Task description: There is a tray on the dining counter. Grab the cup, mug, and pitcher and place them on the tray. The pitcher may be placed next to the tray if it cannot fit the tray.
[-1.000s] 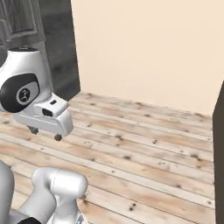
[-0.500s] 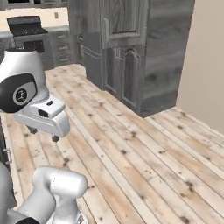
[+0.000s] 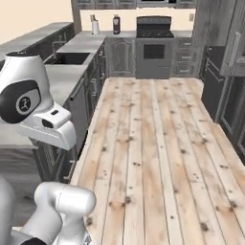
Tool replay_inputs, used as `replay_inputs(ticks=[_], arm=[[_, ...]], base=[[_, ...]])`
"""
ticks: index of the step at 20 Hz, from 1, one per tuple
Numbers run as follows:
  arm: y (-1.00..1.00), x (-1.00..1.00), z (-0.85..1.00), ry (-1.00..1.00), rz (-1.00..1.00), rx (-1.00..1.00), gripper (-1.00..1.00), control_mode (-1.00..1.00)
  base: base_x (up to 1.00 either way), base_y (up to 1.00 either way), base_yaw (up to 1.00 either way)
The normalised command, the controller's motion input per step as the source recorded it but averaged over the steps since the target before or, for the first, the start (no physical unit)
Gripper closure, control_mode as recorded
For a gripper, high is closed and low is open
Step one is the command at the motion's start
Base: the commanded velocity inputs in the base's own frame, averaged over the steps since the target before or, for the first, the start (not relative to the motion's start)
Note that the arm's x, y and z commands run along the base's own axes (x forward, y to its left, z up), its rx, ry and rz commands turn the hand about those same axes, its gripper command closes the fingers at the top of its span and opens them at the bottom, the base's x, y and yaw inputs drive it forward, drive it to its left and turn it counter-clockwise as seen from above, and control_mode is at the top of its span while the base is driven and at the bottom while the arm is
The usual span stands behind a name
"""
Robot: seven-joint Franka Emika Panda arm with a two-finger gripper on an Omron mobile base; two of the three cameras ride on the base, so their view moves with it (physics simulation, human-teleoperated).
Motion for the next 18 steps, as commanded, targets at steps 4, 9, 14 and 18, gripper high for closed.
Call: replay_inputs(ticks=[4, 9, 14, 18], arm=[[0.00, 0.00, 0.00, 0.00, 0.00, 0.00, -1.00, 1.00], [0.00, 0.00, 0.00, 0.00, 0.00, 0.00, -1.00, 1.00], [0.00, 0.00, 0.00, 0.00, 0.00, 0.00, -1.00, 1.00], [0.00, 0.00, 0.00, 0.00, 0.00, 0.00, -1.00, 1.00]], base=[[1.00, -0.75, 0.25], [1.00, -0.84, 0.02], [1.00, -0.14, 0.15], [1.00, 0.00, 0.10]])
